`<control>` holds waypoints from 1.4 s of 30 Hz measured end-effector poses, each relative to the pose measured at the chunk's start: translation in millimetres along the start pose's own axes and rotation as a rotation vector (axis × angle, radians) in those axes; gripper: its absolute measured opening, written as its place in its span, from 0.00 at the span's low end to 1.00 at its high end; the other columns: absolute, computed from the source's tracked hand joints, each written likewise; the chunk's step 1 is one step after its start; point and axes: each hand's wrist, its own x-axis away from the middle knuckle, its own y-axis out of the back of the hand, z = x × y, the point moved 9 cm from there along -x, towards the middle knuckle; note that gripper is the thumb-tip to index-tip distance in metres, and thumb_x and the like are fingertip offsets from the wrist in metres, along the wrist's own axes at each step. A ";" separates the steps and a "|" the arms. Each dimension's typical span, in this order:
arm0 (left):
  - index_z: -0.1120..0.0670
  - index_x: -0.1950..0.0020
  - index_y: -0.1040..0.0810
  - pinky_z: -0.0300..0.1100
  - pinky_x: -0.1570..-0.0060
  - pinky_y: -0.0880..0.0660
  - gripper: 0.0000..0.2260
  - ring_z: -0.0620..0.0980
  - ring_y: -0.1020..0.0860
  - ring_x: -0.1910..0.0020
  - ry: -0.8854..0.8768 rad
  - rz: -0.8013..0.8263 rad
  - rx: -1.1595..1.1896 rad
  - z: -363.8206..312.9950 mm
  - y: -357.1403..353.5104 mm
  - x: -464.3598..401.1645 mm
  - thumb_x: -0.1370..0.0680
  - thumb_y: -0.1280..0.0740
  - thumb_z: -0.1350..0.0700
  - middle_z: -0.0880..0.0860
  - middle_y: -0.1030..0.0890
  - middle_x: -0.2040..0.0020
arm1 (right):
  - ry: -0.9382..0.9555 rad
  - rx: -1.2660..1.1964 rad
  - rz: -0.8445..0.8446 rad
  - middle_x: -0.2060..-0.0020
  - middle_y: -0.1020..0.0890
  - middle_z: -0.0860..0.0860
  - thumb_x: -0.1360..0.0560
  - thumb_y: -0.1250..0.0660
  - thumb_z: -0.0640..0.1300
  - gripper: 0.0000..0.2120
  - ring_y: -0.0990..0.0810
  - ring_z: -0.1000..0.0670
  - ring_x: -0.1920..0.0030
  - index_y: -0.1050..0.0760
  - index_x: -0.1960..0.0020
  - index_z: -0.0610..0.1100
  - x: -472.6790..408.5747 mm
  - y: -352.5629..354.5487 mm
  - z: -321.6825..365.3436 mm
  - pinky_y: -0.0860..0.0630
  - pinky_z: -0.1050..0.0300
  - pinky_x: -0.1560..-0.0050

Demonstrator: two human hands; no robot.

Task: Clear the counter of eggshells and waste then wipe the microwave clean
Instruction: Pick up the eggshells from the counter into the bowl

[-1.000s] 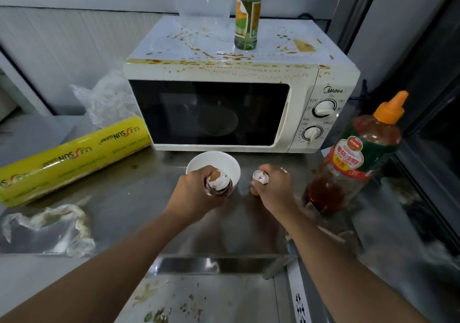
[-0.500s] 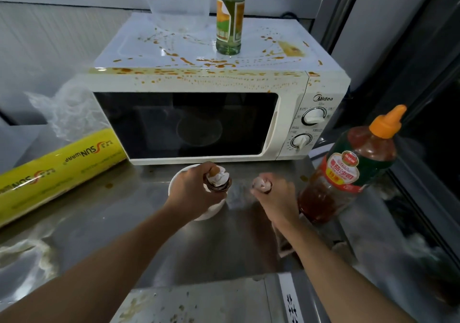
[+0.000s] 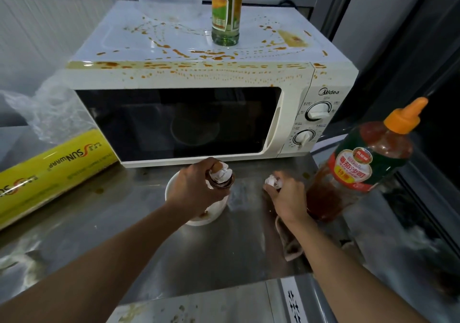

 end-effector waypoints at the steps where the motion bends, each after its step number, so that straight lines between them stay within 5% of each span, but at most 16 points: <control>1: 0.49 0.47 0.22 0.43 0.51 0.24 0.18 0.47 0.20 0.54 -0.001 0.004 0.003 -0.1 -0.1 0.5 0.35 0.23 0.53 0.45 0.18 0.54 | 0.002 -0.002 0.001 0.49 0.19 0.41 0.27 0.30 0.45 0.17 0.21 0.42 0.48 0.24 0.41 0.41 0.9 0.3 0.2 0.25 0.51 0.49; 12: 0.51 0.46 0.22 0.44 0.49 0.25 0.19 0.48 0.20 0.53 -0.018 0.011 -0.012 -1.3 -0.1 6.0 0.34 0.23 0.53 0.47 0.17 0.52 | -0.027 -0.049 0.022 0.52 0.19 0.41 0.33 0.26 0.41 0.17 0.21 0.41 0.51 0.23 0.45 0.41 9.6 -6.1 -1.6 0.24 0.46 0.50; 20: 0.51 0.46 0.22 0.43 0.50 0.24 0.18 0.47 0.20 0.53 -0.027 -0.012 -0.027 -2.9 2.8 12.0 0.34 0.24 0.52 0.47 0.17 0.52 | -0.017 -0.047 0.032 0.53 0.19 0.43 0.34 0.25 0.38 0.17 0.21 0.44 0.53 0.23 0.47 0.41 11.6 -5.3 -1.0 0.25 0.54 0.54; 36: 0.51 0.48 0.22 0.37 0.54 0.29 0.17 0.46 0.22 0.55 -0.005 -0.041 -0.033 4.0 2.8 18.2 0.35 0.24 0.52 0.46 0.18 0.54 | 0.036 -0.074 0.029 0.53 0.20 0.46 0.33 0.26 0.38 0.17 0.21 0.46 0.53 0.24 0.47 0.42 21.1 -2.8 8.8 0.25 0.55 0.54; 42: 0.51 0.55 0.22 0.23 0.63 0.35 0.12 0.39 0.26 0.63 -0.005 -0.072 0.051 0.3 8.2 34.4 0.34 0.24 0.55 0.40 0.24 0.62 | 0.066 -0.135 0.022 0.54 0.19 0.46 0.33 0.25 0.38 0.16 0.21 0.48 0.54 0.24 0.47 0.42 33.2 9.9 23.9 0.23 0.56 0.52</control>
